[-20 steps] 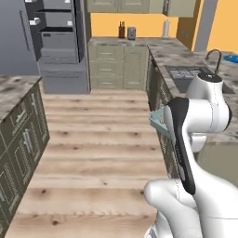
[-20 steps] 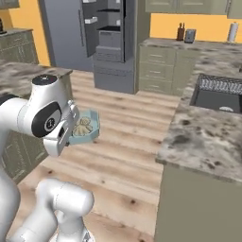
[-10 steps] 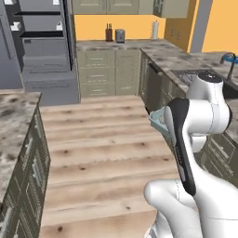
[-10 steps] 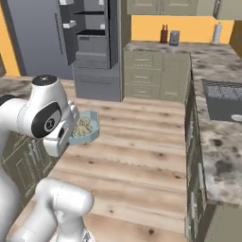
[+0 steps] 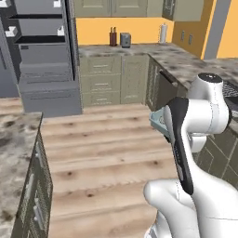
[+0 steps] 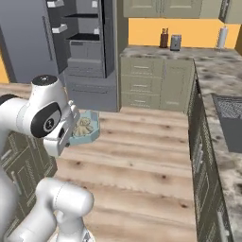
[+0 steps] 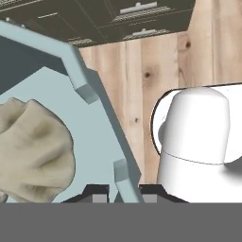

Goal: Place two dumplings into each of the tupperware containers and then place the containers in the fridge.

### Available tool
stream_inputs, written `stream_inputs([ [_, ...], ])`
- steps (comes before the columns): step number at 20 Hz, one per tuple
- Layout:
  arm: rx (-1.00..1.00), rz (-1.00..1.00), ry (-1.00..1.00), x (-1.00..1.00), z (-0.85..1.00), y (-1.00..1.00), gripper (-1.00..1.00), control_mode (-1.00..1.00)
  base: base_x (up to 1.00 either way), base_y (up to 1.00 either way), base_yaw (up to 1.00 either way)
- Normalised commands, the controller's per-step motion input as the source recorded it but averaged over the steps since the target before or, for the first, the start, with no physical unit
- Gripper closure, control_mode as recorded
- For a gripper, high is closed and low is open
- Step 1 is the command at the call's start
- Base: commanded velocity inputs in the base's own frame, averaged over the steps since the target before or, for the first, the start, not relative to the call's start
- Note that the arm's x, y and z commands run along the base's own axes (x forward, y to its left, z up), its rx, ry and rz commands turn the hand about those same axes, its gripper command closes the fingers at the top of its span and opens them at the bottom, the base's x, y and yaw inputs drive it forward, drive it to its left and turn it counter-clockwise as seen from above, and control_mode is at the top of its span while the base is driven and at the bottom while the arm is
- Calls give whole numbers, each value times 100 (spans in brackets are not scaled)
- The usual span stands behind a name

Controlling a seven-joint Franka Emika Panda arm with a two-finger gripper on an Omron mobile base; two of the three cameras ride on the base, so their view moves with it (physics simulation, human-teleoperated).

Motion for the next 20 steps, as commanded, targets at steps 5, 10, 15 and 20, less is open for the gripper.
stream_inputs([
  [5,0,0,0,0,0,0,100,100,100,39,-2],
  [10,0,0,0,0,0,0,100,100,100,77,-4],
  [15,0,0,0,0,0,0,100,100,100,29,-2],
  [20,0,0,0,0,0,0,100,100,100,-18,0],
])
